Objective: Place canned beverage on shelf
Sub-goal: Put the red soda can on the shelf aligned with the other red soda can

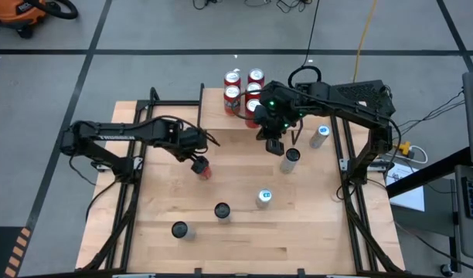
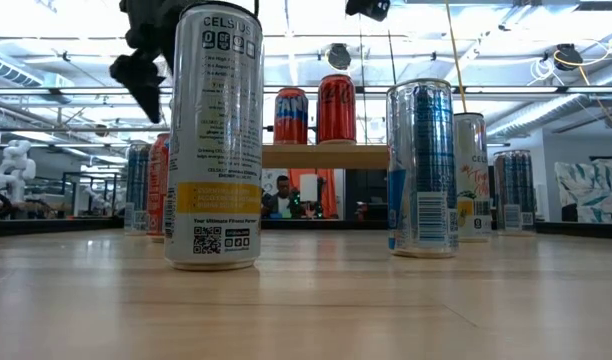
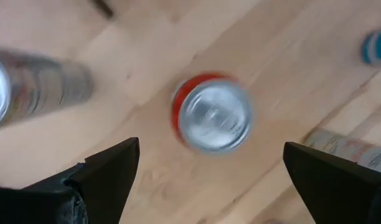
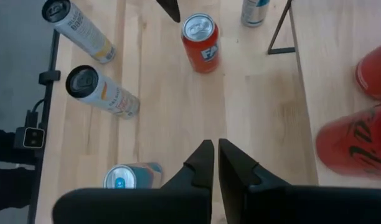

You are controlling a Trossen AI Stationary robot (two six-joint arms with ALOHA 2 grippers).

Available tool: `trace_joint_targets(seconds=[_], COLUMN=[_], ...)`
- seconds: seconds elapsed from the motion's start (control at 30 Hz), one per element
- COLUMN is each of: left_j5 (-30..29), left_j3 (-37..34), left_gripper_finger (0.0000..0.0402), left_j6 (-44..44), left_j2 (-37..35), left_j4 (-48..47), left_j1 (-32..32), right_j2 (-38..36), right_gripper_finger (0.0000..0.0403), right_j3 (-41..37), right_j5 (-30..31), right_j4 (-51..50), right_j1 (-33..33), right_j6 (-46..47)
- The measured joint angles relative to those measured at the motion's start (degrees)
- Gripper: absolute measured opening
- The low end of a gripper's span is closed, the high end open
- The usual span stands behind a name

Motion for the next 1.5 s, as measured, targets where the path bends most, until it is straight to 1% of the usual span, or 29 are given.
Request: trace_joint_targets(seconds=[0.07, 0.13, 0.17, 0.33, 0.43, 0.6, 1.1, 1.3, 1.4, 1.5], left_j5=[-2.38, -4.90, -5.10, -2.06, -1.60, 0.10, 1.94, 1.95, 1.94, 1.92], left_j3=[0.00, 0.00, 0.00, 0.00, 0.00, 0.00, 0.00, 0.00, 0.00, 0.00], left_gripper_finger=[0.0400, 0.0400, 0.0400, 0.0400, 0.0400, 0.0400, 0.0400, 0.0399, 0.0389, 0.0368], left_j6=[-0.06, -2.81, -3.90, -4.45, -4.38, -1.86, 0.09, 0.10, 0.09, 0.02], left_j2=[0.02, 0.40, 0.76, 1.99, 3.65, 5.67, 14.01, 15.27, 15.28, 15.28], left_j4=[0.58, -0.99, -1.88, -1.52, -1.07, 1.43, 2.14, 3.13, 3.50, 3.46], left_j1=[-0.45, -0.43, -0.31, -0.18, -0.15, -0.17, -0.16, -0.16, -0.17, -0.15], right_j2=[0.00, 0.00, 0.00, 0.00, 0.00, 0.00, 0.02, 0.02, 0.02, 0.02], right_gripper_finger=[0.0000, 0.0000, 0.0000, 0.0000, 0.0000, 0.0000, 0.0000, 0.0000, 0.0000, 0.0000], right_j3=[0.00, 0.00, 0.00, 0.00, 0.00, 0.00, 0.00, 0.00, 0.00, 0.00], right_j5=[0.00, 0.00, 0.00, 0.00, 0.00, 0.04, 0.04, 0.04, 0.04, 0.04], right_j4=[-0.04, -0.05, -0.06, -0.17, -0.13, 0.04, 0.04, 0.04, 0.04, 0.04], right_j1=[0.00, 0.00, 0.00, 0.00, 0.00, -0.02, -0.02, -0.01, -0.02, -0.02], right_j6=[-0.08, -0.19, -0.26, -1.41, -2.72, -3.41, -3.66, -2.96, -2.48, -2.39])
